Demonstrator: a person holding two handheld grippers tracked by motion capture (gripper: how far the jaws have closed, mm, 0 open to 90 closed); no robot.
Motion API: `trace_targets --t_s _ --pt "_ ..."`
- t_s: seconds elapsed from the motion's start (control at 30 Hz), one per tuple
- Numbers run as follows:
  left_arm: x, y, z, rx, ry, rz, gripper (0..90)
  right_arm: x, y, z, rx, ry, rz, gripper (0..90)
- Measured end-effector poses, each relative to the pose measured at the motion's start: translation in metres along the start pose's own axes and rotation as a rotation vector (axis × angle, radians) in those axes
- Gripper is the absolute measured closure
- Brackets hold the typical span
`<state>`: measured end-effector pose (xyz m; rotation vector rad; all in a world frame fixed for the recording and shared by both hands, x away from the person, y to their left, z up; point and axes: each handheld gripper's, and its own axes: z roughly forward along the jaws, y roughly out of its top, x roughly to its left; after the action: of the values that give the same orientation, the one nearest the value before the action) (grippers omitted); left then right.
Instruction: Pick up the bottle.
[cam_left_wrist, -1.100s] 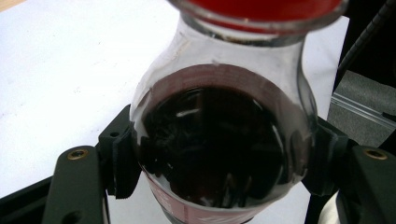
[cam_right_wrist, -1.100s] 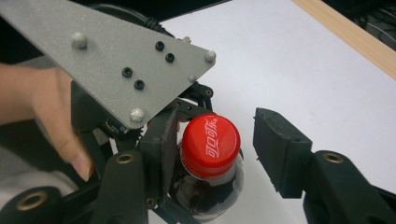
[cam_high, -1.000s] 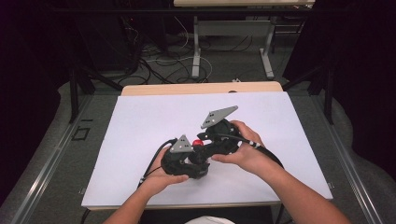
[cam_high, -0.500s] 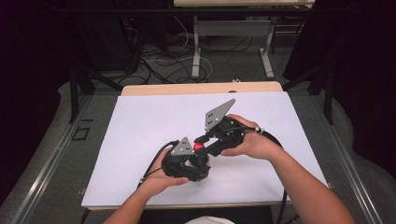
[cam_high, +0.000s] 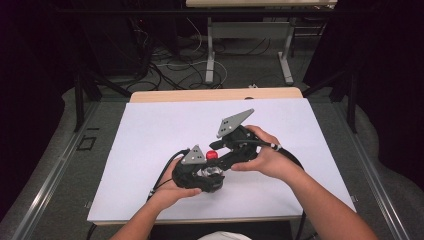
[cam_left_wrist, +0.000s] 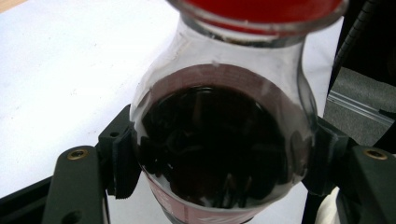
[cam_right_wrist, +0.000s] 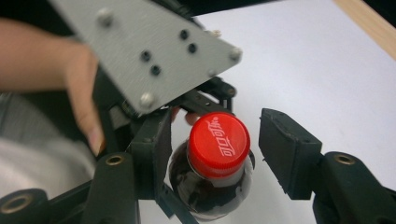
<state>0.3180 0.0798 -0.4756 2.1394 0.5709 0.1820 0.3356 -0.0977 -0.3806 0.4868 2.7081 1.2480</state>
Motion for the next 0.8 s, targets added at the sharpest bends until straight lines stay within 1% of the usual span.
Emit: trace_targets --t_s 0.03,0.07,0.1,0.13,0.17,0.2,0.23,0.27,0.3,0.33,0.37,0.4,0.43,0.47,0.5,0.53,0.57,0.6,0.63,0.67,0.7,0.73,0.77,0.8 --pt "0.0 0.0 0.001 -0.01 0.008 -0.005 29.9 0.0 0.0 0.0 0.0 0.0 0.0 44.7" --pt "0.0 0.0 0.001 -0.009 0.01 -0.005 29.9 0.007 0.001 0.0 0.005 -0.061 0.043 47.1" --pt "0.0 0.0 0.001 -0.009 0.004 -0.01 29.9 0.009 0.001 0.0 -0.015 -0.103 0.056 47.8" --pt "0.0 0.0 0.0 0.002 -0.005 -0.011 29.8 0.012 0.001 0.0 -0.018 -0.123 0.066 49.8" --pt "0.0 0.0 0.0 0.002 -0.003 -0.012 29.8 0.012 0.001 0.0 -0.018 -0.123 0.066 49.8" --pt "0.0 0.0 0.0 -0.011 0.012 -0.011 29.9 0.014 0.002 0.0 -0.016 -0.134 0.074 51.7" --pt "0.0 0.0 0.0 -0.012 0.012 -0.011 29.9 0.015 0.002 0.0 -0.007 -0.127 0.084 55.1" --pt "0.001 0.001 -0.002 0.0 0.005 -0.008 29.9 0.016 0.002 0.0 0.0 -0.124 0.093 60.4" --pt "0.001 0.001 -0.002 -0.001 0.003 -0.006 29.9 0.015 0.001 0.0 -0.009 -0.117 0.089 60.6" --pt "0.0 0.001 -0.002 0.0 0.001 -0.005 29.9 0.013 0.001 -0.001 -0.003 -0.095 0.082 60.8" --pt "0.0 0.0 -0.001 -0.009 0.01 -0.001 29.9 0.013 0.001 -0.001 -0.003 -0.095 0.082 60.8" --pt "0.0 0.0 -0.002 0.001 0.011 0.015 29.9 0.009 0.001 -0.001 0.005 -0.043 0.036 61.0" --pt "-0.001 0.0 -0.001 -0.004 0.001 0.01 29.9 0.005 0.001 -0.001 0.001 -0.006 -0.01 61.0" --pt "-0.001 0.0 -0.001 -0.003 -0.005 0.015 29.9 0.001 0.001 -0.001 0.005 0.02 -0.032 61.0" --pt "-0.001 0.0 -0.001 -0.003 -0.005 0.015 29.9 -0.005 0.001 -0.001 0.006 0.068 -0.079 61.0" --pt "-0.002 0.0 -0.003 0.017 -0.015 0.019 29.9 -0.01 0.0 -0.001 -0.003 0.113 -0.143 61.0" --pt "-0.003 -0.001 -0.001 0.003 -0.02 0.019 29.9 -0.015 0.0 -0.002 0.008 0.161 -0.139 61.0" --pt "-0.004 -0.001 -0.002 0.013 -0.03 0.036 29.9 -0.019 0.0 -0.001 0.003 0.198 -0.176 60.9" --pt "-0.004 -0.001 -0.002 0.013 -0.03 0.036 29.9 -0.019 0.0 -0.001 0.003 0.198 -0.176 60.9" --pt "-0.004 -0.001 -0.001 0.018 -0.035 0.038 29.9 -0.022 0.0 0.0 -0.003 0.243 -0.251 60.9" --pt "-0.004 -0.001 -0.001 0.017 -0.039 0.035 29.9 -0.029 -0.001 0.001 -0.005 0.294 -0.283 60.8" --pt "-0.004 -0.001 0.0 0.017 -0.037 0.037 29.9 -0.03 -0.001 0.001 -0.009 0.302 -0.318 60.6" --pt "-0.004 -0.001 0.001 0.006 -0.026 0.035 29.9 -0.03 -0.001 0.001 -0.009 0.302 -0.318 60.6" --pt "-0.003 -0.001 -0.001 0.019 -0.03 0.033 29.9 -0.029 0.0 0.001 -0.013 0.288 -0.285 57.8"
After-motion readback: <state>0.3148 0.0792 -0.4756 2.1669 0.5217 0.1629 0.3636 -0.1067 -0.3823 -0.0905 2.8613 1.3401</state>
